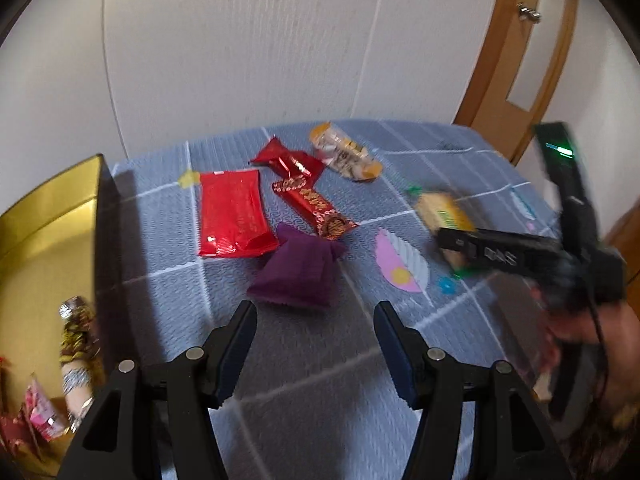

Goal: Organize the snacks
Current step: 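Grasp the purple pouch with the left tool while the right tool grasps the WEIDAN cracker, then carry the purple pouch into the tin tray and open the left tool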

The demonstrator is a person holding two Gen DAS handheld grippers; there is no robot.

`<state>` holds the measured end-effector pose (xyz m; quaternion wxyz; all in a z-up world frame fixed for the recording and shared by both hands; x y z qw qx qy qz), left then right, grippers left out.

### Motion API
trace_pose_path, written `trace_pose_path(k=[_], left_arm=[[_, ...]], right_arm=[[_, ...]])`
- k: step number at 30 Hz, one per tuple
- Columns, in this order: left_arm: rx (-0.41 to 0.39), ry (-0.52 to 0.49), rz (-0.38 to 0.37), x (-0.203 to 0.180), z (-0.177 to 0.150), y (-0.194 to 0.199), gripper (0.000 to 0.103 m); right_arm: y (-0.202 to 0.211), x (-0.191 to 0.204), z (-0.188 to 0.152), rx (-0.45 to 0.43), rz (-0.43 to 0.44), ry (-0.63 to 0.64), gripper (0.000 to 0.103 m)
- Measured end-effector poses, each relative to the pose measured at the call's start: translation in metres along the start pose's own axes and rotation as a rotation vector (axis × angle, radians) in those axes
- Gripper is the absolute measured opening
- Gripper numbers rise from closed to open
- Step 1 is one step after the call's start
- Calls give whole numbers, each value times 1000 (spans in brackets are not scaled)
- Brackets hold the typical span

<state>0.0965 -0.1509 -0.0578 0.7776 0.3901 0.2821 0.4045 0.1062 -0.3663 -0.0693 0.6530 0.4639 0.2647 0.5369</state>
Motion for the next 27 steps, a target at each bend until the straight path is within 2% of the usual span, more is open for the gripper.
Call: trace_pose_path(k=[3,9,12,13,16,24,27], left_arm=[[32,-1,33,0,11,-17,62],[17,-63,49,-7,26,-31,62],[29,-85,66,-7,27,-40,53],[31,-94,77,-7,26,-44,47],[3,-109,90,-7,21,-43,44],[-54,-161,136,-13,-4,-32,40],[-54,-153,113,-14,-10,-28,40]], right_arm=[[3,-5,-5,-9,-25,-13,47],[6,-10,-9,-16,-6,-24,48],[7,-10,-9,-17,7,-40,48],[7,-10,-9,-16,10,-45,48],[5,-9,-7,-16,11,-53,48],[5,-8,-6,-17,-4,-51,48],[5,-7,-6,-19,-16,-42,48]])
Point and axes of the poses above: each gripper's, at about its wrist camera, not at the fingertips, and y roughly against the way its jaws point, x to its left, z to its top, the point moved 4 cm from there along -y, roughly the way its jaws point, and after that the axes turned 4 degrees about x, right-handed, at the moved point
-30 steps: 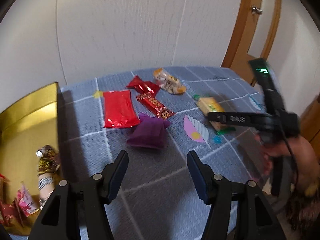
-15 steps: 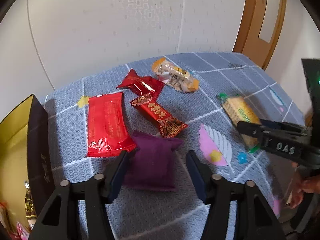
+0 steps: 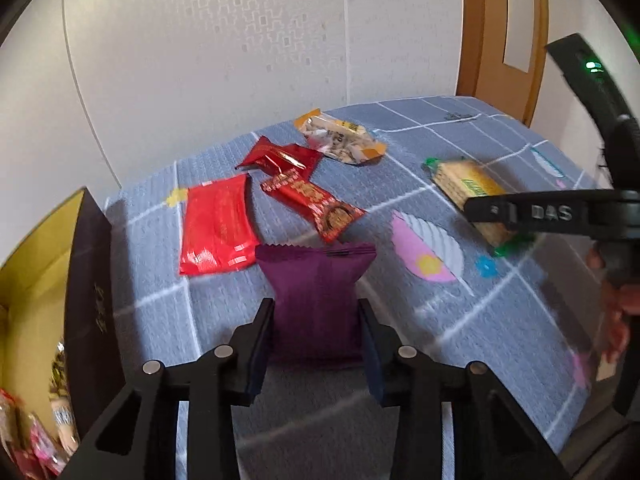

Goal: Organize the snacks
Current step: 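Carry the purple pouch into the tin tray and open the left tool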

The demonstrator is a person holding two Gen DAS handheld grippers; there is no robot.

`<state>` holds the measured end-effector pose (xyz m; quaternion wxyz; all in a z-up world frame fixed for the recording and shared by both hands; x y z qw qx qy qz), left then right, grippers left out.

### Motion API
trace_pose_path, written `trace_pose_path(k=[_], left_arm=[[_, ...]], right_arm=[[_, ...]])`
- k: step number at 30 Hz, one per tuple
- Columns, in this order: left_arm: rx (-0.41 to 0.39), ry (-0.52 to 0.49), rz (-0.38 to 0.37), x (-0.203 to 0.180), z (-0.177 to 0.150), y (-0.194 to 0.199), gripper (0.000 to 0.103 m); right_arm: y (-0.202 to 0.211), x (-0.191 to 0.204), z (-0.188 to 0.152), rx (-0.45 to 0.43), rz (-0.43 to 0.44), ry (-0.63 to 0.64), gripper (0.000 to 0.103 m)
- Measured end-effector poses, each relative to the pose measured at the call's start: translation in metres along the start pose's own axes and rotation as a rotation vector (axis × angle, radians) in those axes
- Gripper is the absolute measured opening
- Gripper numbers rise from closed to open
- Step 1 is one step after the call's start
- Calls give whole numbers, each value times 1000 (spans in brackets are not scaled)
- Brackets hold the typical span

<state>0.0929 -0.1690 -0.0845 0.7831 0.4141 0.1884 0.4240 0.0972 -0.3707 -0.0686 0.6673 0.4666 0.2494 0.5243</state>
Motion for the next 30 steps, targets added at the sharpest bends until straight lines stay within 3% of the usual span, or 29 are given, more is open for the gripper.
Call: trace_pose_path(k=[10,21,30], left_arm=[[-35,112,-91,16,-12,12,39],[-97,92,-149,4,-15,35,39],[-159,135,-178,22,-14,56,39]], right_arm=[[1,5,-3,-31,-53,20,48],[2,5,-3,-46,-35,-13,47],[10,12,0,-80,-30,-26,47]])
Point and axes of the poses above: each gripper's, at about its wrist camera, not at the fingertips, and y roughly against the way its jaws point, x to its left, z to its top, the point moved 4 cm from there along -y, roughly the way its jaws point, and after that the axes turned 4 degrees about x, right-handed, at the moved point
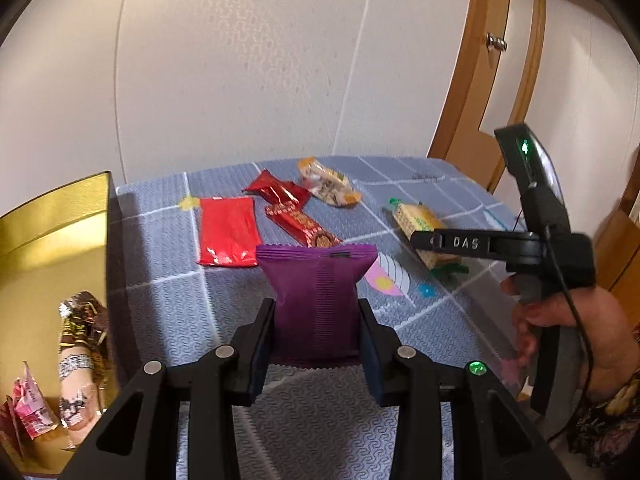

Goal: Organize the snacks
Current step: 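Carry the purple pouch into the tin tray and open the left tool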

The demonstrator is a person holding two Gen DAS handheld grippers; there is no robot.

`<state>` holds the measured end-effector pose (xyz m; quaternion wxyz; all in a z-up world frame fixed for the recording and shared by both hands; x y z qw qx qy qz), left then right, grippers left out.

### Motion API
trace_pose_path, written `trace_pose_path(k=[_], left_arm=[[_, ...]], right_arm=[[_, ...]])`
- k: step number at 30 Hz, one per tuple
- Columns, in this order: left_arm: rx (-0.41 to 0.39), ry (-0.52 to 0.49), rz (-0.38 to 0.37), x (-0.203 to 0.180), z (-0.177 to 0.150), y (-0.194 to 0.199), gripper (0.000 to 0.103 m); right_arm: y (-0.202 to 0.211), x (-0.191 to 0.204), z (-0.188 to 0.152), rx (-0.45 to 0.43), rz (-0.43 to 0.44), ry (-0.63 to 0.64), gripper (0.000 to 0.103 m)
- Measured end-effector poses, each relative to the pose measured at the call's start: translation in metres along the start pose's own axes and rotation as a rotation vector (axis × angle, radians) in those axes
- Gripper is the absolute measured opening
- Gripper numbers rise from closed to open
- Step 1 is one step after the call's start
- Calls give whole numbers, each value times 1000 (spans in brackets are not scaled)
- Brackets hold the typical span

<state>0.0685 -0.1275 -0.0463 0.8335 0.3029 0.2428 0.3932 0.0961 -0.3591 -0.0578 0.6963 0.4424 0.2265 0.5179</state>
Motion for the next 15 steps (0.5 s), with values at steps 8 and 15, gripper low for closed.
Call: trace_pose_path(k=[8,15], left_arm=[[-36,31,5,18,3,21,39],[-83,85,6,39,10,42,39]], right_arm=[[3,18,2,-11,17,21,47],[5,40,2,-16,42,47,47]])
Point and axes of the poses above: each gripper's, at about its wrist camera, not at the fingertips, and y roughly against the way its jaws point, x to its left, z to its top, the point moved 4 cm from there along -y, roughly the way its jaws point, and after that the axes turned 4 degrees about x, right-handed, at the moved point
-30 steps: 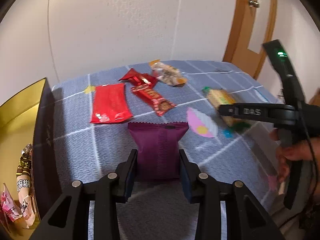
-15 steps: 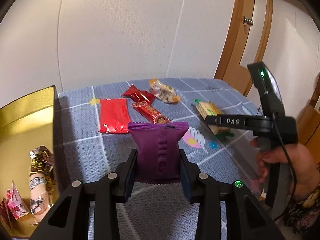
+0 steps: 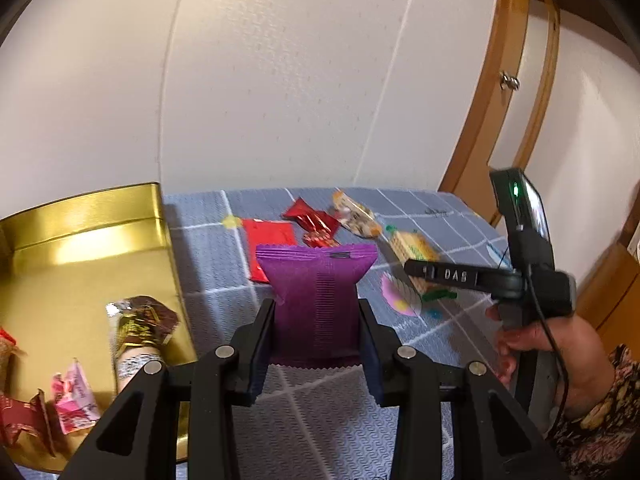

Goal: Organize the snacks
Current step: 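Carry the purple pouch into the tin tray and open the left tool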

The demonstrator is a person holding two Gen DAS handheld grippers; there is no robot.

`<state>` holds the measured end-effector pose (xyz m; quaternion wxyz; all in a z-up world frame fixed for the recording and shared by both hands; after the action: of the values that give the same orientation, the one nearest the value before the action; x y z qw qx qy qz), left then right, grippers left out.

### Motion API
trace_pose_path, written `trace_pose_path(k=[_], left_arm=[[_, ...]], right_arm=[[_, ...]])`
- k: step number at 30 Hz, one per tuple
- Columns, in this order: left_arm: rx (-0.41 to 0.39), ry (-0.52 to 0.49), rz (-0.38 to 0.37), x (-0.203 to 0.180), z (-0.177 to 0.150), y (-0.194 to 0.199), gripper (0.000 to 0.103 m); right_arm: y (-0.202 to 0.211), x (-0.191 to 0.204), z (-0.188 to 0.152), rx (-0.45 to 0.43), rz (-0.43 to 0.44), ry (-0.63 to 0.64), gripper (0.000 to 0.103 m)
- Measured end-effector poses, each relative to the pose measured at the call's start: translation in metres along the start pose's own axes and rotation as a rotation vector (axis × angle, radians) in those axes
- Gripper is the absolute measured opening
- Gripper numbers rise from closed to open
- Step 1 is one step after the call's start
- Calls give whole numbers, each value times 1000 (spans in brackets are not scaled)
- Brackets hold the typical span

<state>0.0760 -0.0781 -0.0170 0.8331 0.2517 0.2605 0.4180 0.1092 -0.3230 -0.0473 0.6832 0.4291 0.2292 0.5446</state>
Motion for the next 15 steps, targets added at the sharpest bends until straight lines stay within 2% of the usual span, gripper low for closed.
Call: trace_pose_path(k=[15], left_arm=[[-34,151,91,59,2,28,39]], right_arm=[[8,34,0,-22,47,42,47]])
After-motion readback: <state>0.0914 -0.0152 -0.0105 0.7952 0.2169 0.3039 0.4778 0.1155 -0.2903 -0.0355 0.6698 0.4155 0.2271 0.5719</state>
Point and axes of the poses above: each gripper's, at about its wrist camera, not at the fingertips, and y roughly against the way its jaws point, x to its left, z to its top, the point moved 4 cm from there along -y, roughly the way its jaws point, and after that the axes turned 4 degrees about x, right-handed, at the moved point
